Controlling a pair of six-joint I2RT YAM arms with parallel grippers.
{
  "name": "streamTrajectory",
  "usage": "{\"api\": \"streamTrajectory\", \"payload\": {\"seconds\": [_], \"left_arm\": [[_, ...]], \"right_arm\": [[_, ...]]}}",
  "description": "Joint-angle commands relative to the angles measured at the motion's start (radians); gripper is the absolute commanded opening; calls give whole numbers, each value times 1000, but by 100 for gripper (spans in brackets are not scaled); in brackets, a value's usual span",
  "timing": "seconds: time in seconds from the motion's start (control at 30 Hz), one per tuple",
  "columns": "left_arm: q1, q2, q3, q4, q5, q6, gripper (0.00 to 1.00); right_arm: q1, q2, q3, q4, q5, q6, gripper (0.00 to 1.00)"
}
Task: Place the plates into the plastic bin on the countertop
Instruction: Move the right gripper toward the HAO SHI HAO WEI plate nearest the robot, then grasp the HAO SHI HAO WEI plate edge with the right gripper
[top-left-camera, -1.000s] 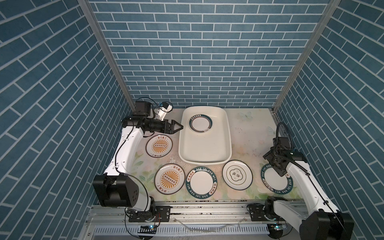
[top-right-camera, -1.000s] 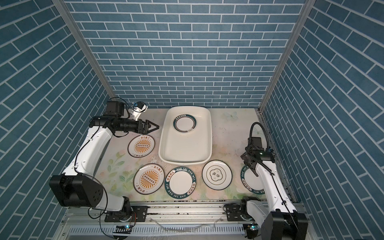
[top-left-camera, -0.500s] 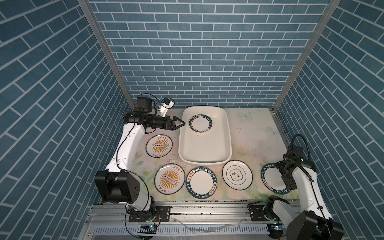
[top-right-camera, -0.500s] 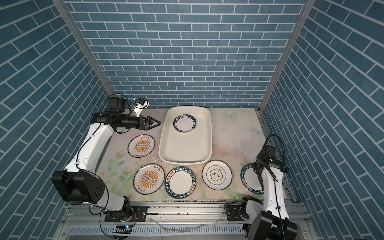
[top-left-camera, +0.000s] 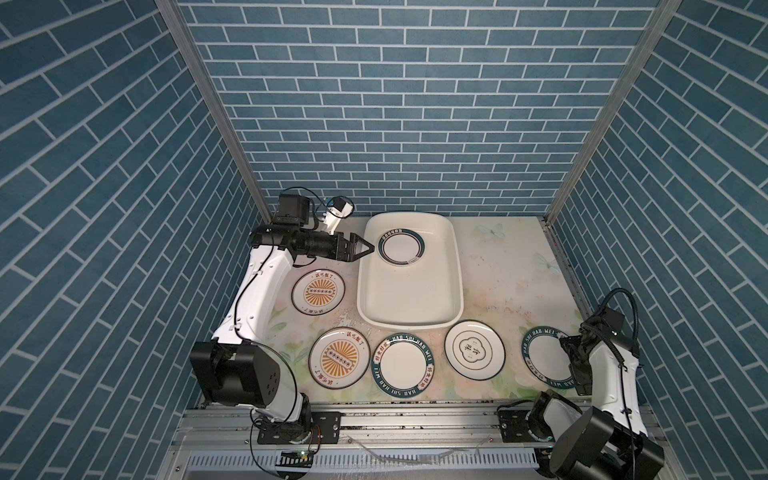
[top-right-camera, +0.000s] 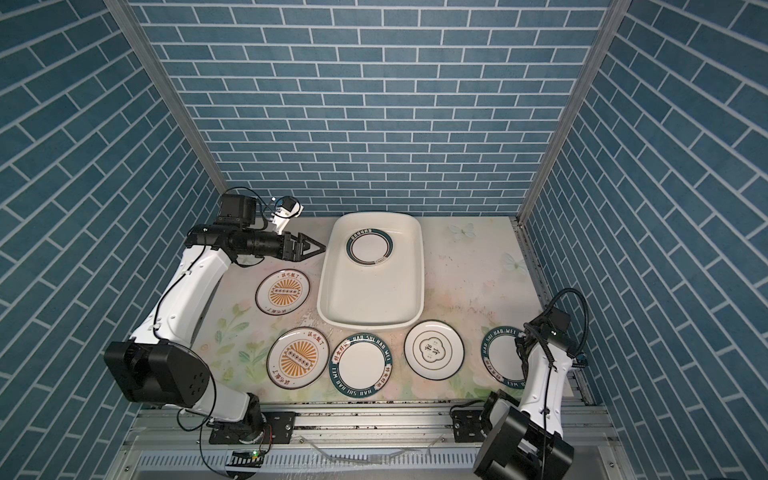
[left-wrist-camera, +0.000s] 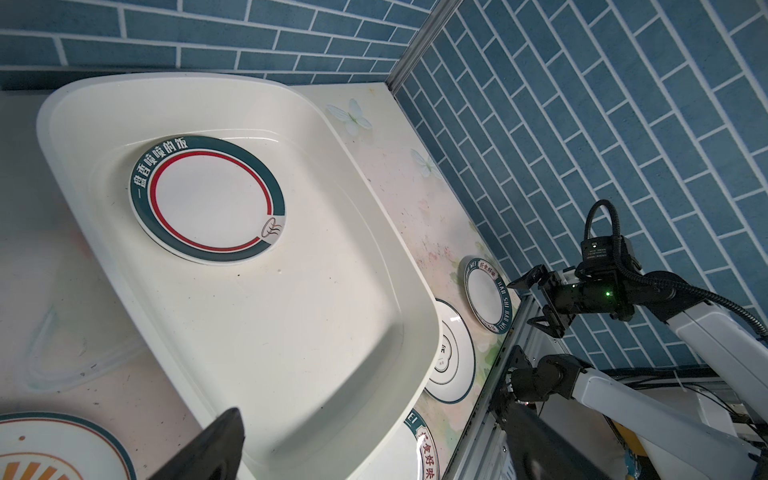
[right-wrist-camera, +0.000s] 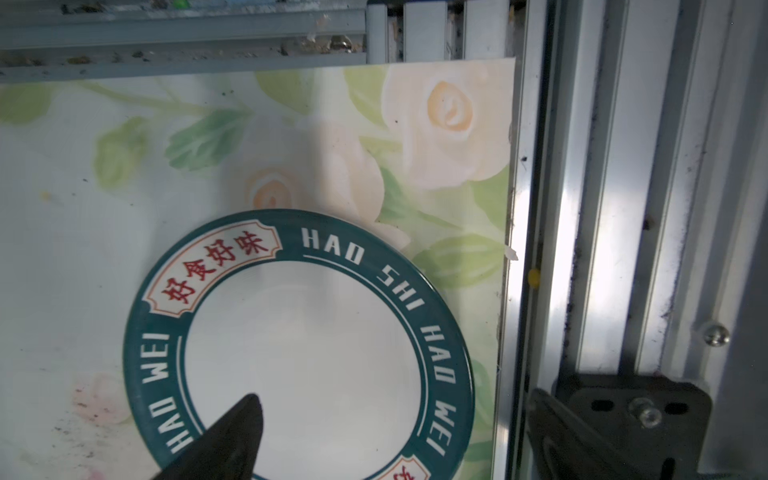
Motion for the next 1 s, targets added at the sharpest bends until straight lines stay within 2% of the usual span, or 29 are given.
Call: {"api": "streamTrajectory", "payload": {"seconds": [0.0,0.2,0.43,0.97], "left_arm": [[-6,-9,9,-23,-10,7,100],[-6,-8,0,-19,-14,7,100],[-6,-6,-2,-15,-14,6,100],[-6,-9,-9,-8,-23,1,99]], "right_arm": [[-32,-35,-37,25,-44,-29,99],[-68,-67,-82,67,-80,-66,98],[-92,-32,-121,106,-107,-94,98],[-101,-31,-151,187,-183,-142,92]]}}
